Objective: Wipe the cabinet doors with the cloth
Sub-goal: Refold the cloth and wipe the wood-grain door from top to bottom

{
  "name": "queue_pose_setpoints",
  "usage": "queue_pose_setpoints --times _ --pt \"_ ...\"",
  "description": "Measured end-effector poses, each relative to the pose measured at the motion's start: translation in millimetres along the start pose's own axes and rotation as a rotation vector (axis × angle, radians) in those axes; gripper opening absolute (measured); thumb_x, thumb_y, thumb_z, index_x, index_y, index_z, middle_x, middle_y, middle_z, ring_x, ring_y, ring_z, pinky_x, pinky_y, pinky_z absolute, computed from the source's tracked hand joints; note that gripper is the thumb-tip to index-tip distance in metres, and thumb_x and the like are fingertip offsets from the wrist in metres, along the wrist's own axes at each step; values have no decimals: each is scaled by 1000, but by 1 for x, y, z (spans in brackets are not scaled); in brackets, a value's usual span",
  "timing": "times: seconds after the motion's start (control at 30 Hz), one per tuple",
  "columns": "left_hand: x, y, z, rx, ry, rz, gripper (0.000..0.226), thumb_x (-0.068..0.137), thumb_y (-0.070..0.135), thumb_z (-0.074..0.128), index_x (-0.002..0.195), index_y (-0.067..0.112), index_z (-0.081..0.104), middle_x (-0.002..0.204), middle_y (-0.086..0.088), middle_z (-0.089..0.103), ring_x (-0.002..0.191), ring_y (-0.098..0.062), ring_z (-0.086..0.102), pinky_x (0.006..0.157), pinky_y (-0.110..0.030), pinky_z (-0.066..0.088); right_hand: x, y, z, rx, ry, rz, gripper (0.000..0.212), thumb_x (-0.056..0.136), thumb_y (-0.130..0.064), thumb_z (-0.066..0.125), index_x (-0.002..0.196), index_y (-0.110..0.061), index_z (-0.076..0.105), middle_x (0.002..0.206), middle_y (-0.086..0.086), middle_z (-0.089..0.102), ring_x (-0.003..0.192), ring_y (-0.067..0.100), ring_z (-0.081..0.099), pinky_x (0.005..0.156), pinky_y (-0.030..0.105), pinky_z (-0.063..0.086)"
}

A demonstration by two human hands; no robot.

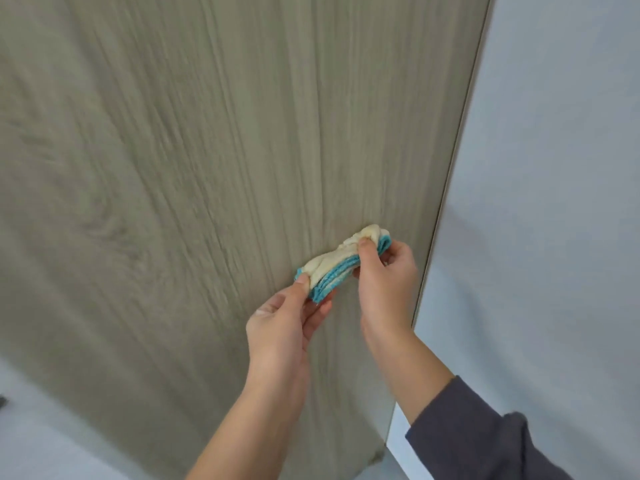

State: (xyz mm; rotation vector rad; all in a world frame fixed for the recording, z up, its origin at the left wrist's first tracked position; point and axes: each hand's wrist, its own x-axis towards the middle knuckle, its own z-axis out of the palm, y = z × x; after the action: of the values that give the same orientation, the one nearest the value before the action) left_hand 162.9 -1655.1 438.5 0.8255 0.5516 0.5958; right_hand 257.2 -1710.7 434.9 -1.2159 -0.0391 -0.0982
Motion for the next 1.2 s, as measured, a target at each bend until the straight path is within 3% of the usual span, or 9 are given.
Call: queue_pose_setpoints --times 0.13,0.33,0.47,0.6,0.7,0.83,0.9,1.07,1.2 --pt "-19 71 38 63 -75 64 16 96 12 58 97 -1 68 94 -15 75 78 -19 73 67 -21 59 0 -78 39 15 13 -136 15 93 -15 61 104 -7 58 92 2 66 75 6 63 60 11 47" --pt "-49 180 61 271 -113 301 17 96 -3 49 102 -3 66 89 -16 74 75 -18 74 68 -23 60 18 -187 104 -77 10 -591 19 90 -25 59 107 -17 61 99 1 63 89 14 60 82 27 48" --pt "-73 255 43 562 -102 806 22 93 -2 55 100 12 70 90 -2 76 83 -9 72 78 -20 57 24 -262 146 -121 32 -923 26 90 -12 59 112 1 62 99 5 52 77 -1 43 76 4 36" --pt "-84 316 16 924 -6 1568 17 92 5 56 99 13 70 95 10 69 90 -7 63 82 -10 45 13 -307 184 -213 1 -1228 28 88 -7 57 113 4 61 102 12 53 91 2 43 84 4 33" --pt "-66 349 -1 1118 142 1943 16 84 1 60 91 7 73 104 -4 67 103 -23 56 91 -24 34 5 -294 180 -342 -111 -1404 30 88 -7 57 116 4 60 108 17 54 100 16 50 92 10 35" --pt "-45 370 -4 1312 240 2074 25 82 1 62 105 8 71 137 -14 51 136 -31 39 115 -49 22 -2 -252 158 -497 -297 -1579 31 87 -12 56 117 -5 55 112 7 47 101 24 52 92 27 42" --pt "-43 376 -5 1347 195 2086 31 85 1 60 115 7 67 147 -16 42 143 -32 30 117 -59 17 2 -252 157 -555 -270 -1627 33 84 -14 56 117 -11 52 112 4 45 100 26 51 90 33 41" --pt "-45 390 -4 1090 -17 2006 51 87 -11 51 135 6 49 156 -22 23 149 -38 14 119 -57 16 -3 -294 187 -476 -66 -1479 34 82 -12 55 115 -2 57 108 13 48 98 26 49 87 32 43" --pt "-45 390 -6 927 -148 1947 61 86 -13 51 142 6 36 157 -21 17 150 -35 11 121 -50 17 -37 -360 240 -366 -13 -1504 33 82 -8 57 112 5 61 104 18 50 95 27 53 87 15 38"
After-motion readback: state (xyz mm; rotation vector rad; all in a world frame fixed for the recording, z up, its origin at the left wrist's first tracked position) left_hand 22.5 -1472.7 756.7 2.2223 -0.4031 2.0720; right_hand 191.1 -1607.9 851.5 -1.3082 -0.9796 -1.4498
